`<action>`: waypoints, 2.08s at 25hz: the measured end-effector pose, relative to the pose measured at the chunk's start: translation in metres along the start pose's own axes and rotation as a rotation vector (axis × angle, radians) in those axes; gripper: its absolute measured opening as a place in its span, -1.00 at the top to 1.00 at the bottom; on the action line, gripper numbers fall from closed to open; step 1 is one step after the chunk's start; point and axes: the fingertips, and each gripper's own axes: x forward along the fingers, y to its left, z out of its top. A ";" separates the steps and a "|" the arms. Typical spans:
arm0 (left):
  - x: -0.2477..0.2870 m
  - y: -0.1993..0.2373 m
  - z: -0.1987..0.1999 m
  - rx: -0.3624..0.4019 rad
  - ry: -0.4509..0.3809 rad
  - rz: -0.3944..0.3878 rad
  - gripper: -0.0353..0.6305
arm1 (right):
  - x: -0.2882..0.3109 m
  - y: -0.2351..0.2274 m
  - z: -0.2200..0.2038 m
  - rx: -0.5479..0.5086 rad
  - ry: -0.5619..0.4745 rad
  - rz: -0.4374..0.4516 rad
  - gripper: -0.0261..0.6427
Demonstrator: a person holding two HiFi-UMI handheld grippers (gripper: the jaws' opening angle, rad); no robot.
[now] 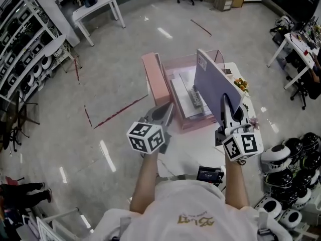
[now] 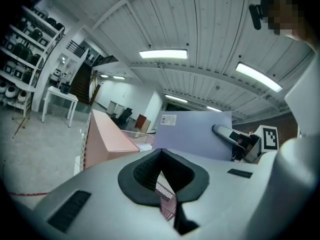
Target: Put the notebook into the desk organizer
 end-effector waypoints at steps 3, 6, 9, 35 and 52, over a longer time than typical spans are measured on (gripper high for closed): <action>0.003 0.001 0.003 -0.001 -0.011 0.011 0.84 | 0.003 -0.003 0.000 -0.013 -0.001 0.005 0.79; 0.008 0.002 0.004 -0.001 -0.010 0.019 0.84 | 0.008 -0.010 0.000 -0.017 -0.014 0.006 0.79; 0.009 0.007 0.004 -0.012 -0.016 0.028 0.84 | 0.012 -0.011 0.003 -0.039 -0.036 0.017 0.80; 0.017 0.024 -0.003 -0.037 -0.014 0.091 0.84 | 0.053 0.012 -0.046 -0.276 0.057 0.233 0.79; 0.021 0.032 -0.002 -0.038 -0.025 0.142 0.84 | 0.081 0.009 -0.087 -0.276 0.198 0.369 0.78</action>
